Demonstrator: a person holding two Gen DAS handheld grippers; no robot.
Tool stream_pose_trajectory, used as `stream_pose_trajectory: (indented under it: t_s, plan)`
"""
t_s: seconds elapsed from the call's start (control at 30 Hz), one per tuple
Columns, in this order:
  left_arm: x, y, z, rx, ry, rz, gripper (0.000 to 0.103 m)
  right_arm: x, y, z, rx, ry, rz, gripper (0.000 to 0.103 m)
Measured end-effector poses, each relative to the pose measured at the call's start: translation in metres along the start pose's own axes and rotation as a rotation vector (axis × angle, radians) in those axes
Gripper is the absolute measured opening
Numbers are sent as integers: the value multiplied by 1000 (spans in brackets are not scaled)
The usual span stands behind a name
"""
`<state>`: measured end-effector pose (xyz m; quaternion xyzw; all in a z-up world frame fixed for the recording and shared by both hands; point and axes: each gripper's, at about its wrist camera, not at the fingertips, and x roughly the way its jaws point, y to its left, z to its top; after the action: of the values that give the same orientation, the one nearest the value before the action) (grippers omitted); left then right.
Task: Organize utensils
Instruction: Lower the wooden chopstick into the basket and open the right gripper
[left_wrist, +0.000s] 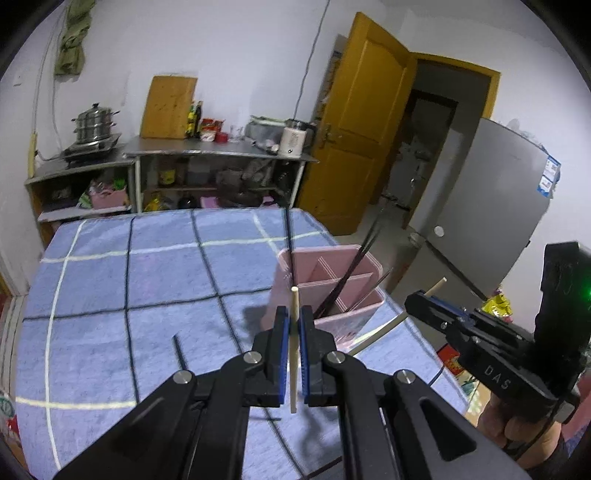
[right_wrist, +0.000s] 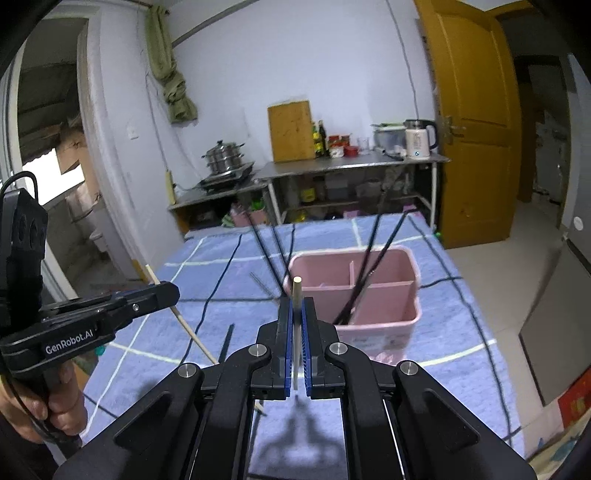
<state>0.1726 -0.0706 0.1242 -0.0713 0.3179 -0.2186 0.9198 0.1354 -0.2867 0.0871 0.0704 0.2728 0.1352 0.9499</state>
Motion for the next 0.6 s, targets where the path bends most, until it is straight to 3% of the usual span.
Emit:
stream_pose_trajectory:
  t_s: [0.4, 0.6]
  plan:
    - [-1, -26, 70, 37, -116, -35, 6, -22, -19, 53, 36, -154, -14, 4]
    - [20, -29, 83, 51, -129, -15, 6, -4, -25, 55, 48, -145, -17, 4]
